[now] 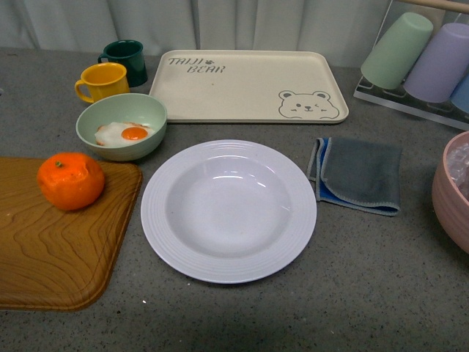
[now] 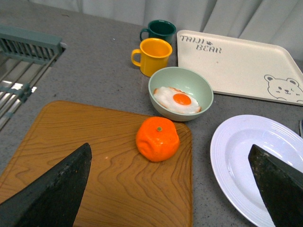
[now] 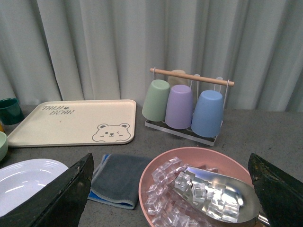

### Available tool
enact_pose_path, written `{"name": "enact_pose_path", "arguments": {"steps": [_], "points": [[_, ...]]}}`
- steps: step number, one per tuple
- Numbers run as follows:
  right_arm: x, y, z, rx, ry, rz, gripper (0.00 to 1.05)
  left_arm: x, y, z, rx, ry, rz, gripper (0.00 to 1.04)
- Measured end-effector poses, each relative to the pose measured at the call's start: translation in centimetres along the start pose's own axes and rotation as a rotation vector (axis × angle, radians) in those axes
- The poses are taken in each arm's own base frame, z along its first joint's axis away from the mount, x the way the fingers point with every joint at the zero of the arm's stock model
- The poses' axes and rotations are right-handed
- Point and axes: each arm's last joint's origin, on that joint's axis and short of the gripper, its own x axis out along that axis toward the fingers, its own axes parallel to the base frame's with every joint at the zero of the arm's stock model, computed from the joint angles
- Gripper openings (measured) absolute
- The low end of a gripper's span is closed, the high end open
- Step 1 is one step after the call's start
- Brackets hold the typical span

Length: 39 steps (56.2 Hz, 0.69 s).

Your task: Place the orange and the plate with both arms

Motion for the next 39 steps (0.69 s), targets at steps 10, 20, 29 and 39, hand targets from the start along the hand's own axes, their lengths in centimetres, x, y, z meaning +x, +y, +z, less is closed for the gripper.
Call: {"name": "enact_pose_path", "arguments": {"steps": [10, 20, 29, 39], "points": [[0.0, 0.0, 0.0, 0.000, 0.000, 0.000, 0.95, 5.0, -1.4, 0.2, 0.021, 0.111, -0.044, 0.98], [0.0, 0.0, 0.0, 0.000, 0.000, 0.000, 0.95, 9.8, -2.1, -1.3, 0.056, 0.268, -0.037, 0.98], [0.0, 0.0, 0.0, 0.000, 0.000, 0.000, 0.95, 12.8, -2.2, -2.4, 0.084, 0.339, -0.017, 0.98], [0.0, 0.0, 0.0, 0.000, 0.000, 0.000, 0.95, 14.9, -2.1, -3.3, 0.114, 0.363, 0.005, 0.98]]}}
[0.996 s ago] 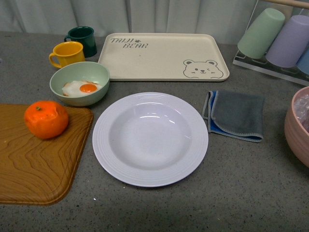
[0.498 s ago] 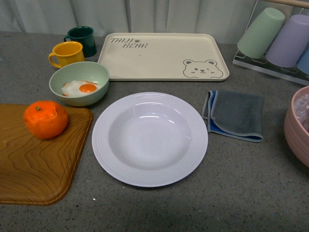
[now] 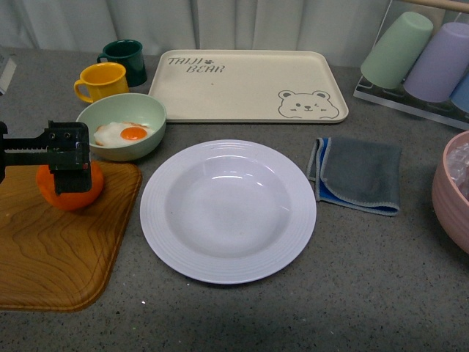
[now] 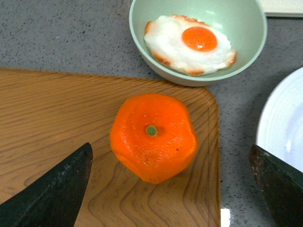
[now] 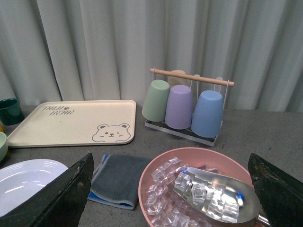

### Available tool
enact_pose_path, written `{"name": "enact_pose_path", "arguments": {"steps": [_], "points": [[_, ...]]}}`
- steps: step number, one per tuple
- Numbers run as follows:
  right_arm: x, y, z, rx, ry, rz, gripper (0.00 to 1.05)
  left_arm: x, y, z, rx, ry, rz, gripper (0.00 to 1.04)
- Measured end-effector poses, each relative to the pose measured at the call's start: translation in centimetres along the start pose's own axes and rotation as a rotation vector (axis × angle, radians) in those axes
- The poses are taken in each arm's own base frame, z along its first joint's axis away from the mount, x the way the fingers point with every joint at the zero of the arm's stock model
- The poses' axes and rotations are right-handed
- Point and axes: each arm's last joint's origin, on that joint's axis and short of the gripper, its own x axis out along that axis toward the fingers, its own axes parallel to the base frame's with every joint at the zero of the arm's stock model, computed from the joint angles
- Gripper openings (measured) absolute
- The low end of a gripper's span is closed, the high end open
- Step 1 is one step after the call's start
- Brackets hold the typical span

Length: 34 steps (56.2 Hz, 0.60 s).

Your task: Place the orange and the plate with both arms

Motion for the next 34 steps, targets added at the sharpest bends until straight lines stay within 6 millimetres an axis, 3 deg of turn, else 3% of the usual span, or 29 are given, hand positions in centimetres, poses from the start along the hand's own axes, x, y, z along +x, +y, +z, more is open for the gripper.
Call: {"name": "enact_pose_path", "arguments": {"steps": [27, 34], "points": [[0.0, 0.0, 0.0, 0.000, 0.000, 0.000, 0.95, 3.9, 0.4, -1.1, -0.034, 0.102, 0.034, 0.98], [0.0, 0.0, 0.0, 0.000, 0.000, 0.000, 0.95, 4.3, 0.7, -1.3, -0.040, 0.113, 0.049, 0.80]]}}
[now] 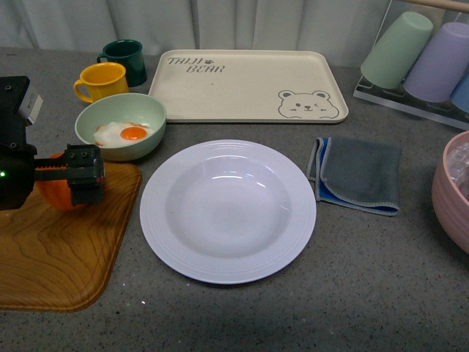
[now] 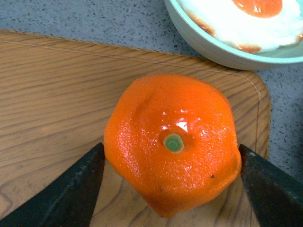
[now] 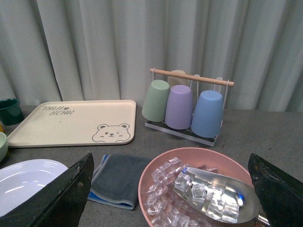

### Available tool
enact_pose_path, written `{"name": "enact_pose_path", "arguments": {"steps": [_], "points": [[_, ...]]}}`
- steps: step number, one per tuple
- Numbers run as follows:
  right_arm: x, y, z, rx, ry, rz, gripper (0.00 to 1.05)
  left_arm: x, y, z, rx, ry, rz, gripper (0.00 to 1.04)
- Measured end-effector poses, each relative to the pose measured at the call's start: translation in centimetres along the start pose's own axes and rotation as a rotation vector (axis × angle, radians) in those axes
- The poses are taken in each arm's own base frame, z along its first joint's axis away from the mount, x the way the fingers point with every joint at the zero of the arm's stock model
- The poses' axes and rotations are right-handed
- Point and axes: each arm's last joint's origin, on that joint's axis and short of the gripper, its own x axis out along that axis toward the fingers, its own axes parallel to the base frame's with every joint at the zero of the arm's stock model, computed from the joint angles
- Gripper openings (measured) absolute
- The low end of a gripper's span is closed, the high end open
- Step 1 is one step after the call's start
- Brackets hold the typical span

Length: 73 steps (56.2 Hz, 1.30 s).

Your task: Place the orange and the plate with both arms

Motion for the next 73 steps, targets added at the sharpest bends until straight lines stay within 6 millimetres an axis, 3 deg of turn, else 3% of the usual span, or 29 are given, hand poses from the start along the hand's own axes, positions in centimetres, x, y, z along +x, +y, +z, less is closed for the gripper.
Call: {"name": "enact_pose_path", "arguments": {"steps": [10, 21, 28, 40, 54, 73], "points": [[0.0, 0.0, 0.0, 0.000, 0.000, 0.001, 0.95, 0.0, 0.3, 0.3, -0.009, -0.010, 0.007, 0.58], [0.0, 0.0, 0.0, 0.000, 0.000, 0.000, 0.95, -1.6, -0.5, 0.9, -0.005, -0.057, -0.024, 0.52], [0.0, 0.0, 0.0, 0.000, 0.000, 0.000, 0.95, -3.8, -4.0, 1.3, 0.042, -0.120, -0.114, 0.51], [0.0, 0.0, 0.0, 0.000, 0.000, 0.000, 0.95, -5.1, -9.9, 0.2, 0.120, -0.127, -0.235, 0.50], [0.0, 0.0, 0.0, 0.000, 0.000, 0.000, 0.95, -3.5, -14.5, -1.6, 0.187, -0.086, -0.284, 0.50], [0.0, 0.0, 0.0, 0.000, 0.000, 0.000, 0.95, -1.2, -16.9, -2.5, 0.232, -0.049, -0.281, 0.49]]}}
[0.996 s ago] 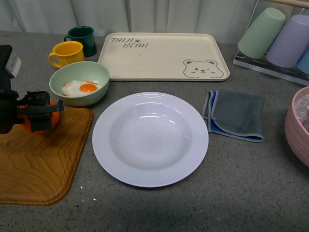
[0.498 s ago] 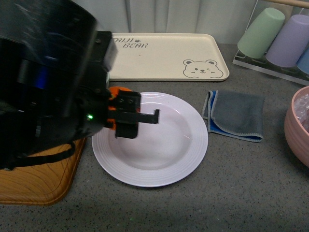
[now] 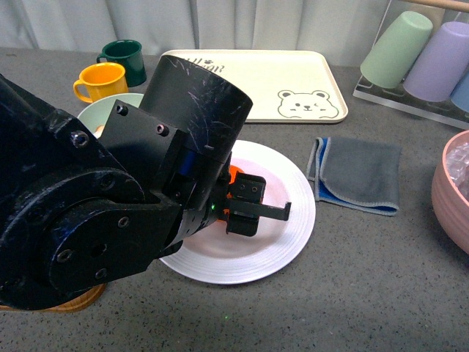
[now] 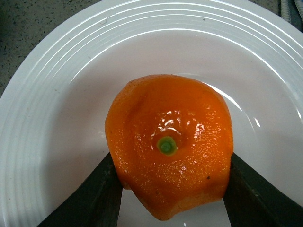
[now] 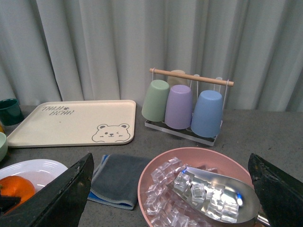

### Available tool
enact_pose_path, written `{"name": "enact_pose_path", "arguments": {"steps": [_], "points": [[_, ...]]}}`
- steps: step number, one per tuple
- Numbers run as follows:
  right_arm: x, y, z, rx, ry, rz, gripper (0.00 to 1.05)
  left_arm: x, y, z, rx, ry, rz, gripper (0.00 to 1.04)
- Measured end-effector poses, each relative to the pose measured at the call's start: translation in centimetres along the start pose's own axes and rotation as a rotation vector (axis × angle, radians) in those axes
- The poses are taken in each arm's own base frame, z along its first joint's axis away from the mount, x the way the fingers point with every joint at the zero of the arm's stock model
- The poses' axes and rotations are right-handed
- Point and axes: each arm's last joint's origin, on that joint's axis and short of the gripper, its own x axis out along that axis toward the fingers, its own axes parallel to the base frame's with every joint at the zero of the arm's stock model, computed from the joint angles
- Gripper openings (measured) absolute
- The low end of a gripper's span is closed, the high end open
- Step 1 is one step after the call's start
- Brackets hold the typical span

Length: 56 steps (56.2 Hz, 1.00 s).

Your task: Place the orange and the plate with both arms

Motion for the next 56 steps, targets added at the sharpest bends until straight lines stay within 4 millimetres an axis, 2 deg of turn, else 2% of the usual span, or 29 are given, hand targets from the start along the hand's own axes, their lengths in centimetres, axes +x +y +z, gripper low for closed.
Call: {"name": "enact_pose_path", "arguments": {"steps": [2, 4, 7, 17, 20, 25, 35, 39, 42, 45, 50, 56], "points": [[0.0, 0.0, 0.0, 0.000, 0.000, 0.000, 0.95, 0.0, -0.1, 0.0, 0.002, 0.000, -0.001, 0.50], [0.0, 0.0, 0.0, 0.000, 0.000, 0.000, 0.95, 0.0, -0.1, 0.0, 0.002, -0.001, -0.001, 0.54], [0.0, 0.0, 0.0, 0.000, 0.000, 0.000, 0.95, 0.0, -0.1, 0.0, 0.007, -0.003, 0.005, 0.68], [0.0, 0.0, 0.0, 0.000, 0.000, 0.000, 0.95, -0.1, 0.0, 0.0, 0.030, -0.004, 0.036, 0.96], [0.0, 0.0, 0.0, 0.000, 0.000, 0.000, 0.95, -0.3, 0.1, 0.1, 0.041, 0.005, 0.047, 1.00], [0.0, 0.0, 0.0, 0.000, 0.000, 0.000, 0.95, -1.1, 0.2, 0.3, 0.033, -0.007, 0.043, 0.97], [0.0, 0.0, 0.0, 0.000, 0.000, 0.000, 0.95, -3.6, 0.5, 2.4, 0.025, -0.108, 0.067, 0.98], [0.0, 0.0, 0.0, 0.000, 0.000, 0.001, 0.95, -3.8, 1.2, 2.2, 0.018, -0.276, 0.165, 0.85], [0.0, 0.0, 0.0, 0.000, 0.000, 0.000, 0.95, -4.7, 3.0, 0.3, 0.011, -0.373, 0.221, 0.72], [0.0, 0.0, 0.0, 0.000, 0.000, 0.000, 0.95, -5.4, 4.0, -0.4, 0.000, -0.414, 0.238, 0.65], [0.0, 0.0, 0.0, 0.000, 0.000, 0.000, 0.95, -7.8, 6.2, -0.4, -0.049, -0.540, 0.247, 0.49], [0.0, 0.0, 0.0, 0.000, 0.000, 0.000, 0.95, -10.8, 7.9, -0.3, -0.087, -0.662, 0.232, 0.29]]}}
